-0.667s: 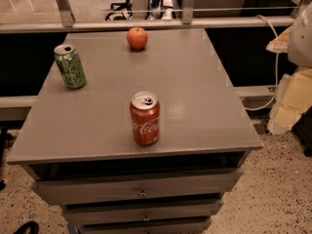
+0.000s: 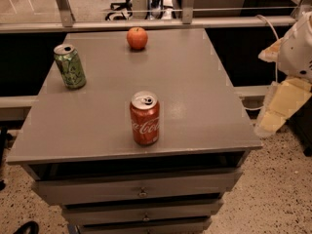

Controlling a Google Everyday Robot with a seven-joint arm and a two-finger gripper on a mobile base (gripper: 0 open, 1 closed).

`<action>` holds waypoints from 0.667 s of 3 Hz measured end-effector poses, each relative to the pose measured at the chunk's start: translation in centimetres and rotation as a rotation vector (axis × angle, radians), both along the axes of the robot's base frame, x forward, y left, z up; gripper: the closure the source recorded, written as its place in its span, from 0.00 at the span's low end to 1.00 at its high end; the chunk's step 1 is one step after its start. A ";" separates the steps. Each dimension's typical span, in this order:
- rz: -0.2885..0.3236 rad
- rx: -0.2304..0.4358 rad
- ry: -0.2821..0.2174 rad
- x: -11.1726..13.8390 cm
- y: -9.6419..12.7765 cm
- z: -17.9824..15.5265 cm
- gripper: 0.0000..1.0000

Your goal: Move coke can near green can

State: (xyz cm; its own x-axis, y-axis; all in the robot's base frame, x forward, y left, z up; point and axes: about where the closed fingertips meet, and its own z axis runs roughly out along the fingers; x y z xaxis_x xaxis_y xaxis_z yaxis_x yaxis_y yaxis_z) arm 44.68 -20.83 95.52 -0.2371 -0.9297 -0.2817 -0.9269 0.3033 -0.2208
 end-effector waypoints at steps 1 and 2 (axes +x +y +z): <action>0.003 0.104 -0.002 1.9 1.9 -2.8 0.00; 0.008 0.189 -0.003 3.2 3.3 -4.4 0.00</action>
Offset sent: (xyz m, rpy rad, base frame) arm 0.0475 0.0489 -0.0610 0.3002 -0.0061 0.0110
